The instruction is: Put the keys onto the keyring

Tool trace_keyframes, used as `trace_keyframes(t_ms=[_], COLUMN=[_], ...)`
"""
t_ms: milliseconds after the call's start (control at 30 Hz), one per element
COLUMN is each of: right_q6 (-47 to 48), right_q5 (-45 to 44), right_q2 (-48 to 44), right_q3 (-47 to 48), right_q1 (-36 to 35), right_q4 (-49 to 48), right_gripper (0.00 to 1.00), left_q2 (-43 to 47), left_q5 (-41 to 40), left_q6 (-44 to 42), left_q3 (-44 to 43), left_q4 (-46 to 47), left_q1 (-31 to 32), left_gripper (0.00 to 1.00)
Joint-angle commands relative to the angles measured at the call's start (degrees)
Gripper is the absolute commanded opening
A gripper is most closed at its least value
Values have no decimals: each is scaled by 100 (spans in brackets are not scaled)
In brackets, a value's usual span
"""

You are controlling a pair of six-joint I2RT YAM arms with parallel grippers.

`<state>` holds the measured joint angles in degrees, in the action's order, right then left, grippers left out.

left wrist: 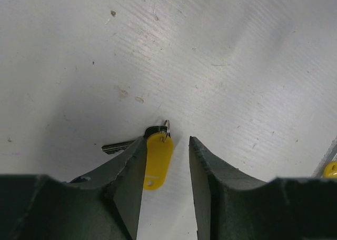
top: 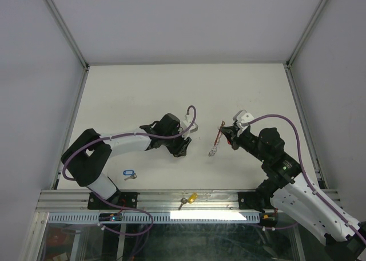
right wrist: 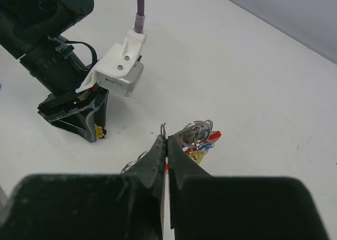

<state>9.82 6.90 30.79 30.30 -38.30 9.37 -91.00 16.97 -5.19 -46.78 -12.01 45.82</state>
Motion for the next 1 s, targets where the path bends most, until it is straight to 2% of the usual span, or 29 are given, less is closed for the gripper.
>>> trace_keyframes(t_ms=[0,533,967], right_q6=[-103,-121,-112], right_q5=[75,84,75], right_q2=[-45,-90,-108], right_q3=[157,125,121], right_q1=[-20,-20,-19], right_q4=[-286,-247,-223], right_gripper=[0,0,0], left_q2=[-2,-145,-281], left_q5=[17,-115,-376], left_q6=[-122,-114,-128], left_q3=[-238,-355,-323], left_q4=[161,179,173], left_q1=[76,138,216], left_gripper=[36,31,19])
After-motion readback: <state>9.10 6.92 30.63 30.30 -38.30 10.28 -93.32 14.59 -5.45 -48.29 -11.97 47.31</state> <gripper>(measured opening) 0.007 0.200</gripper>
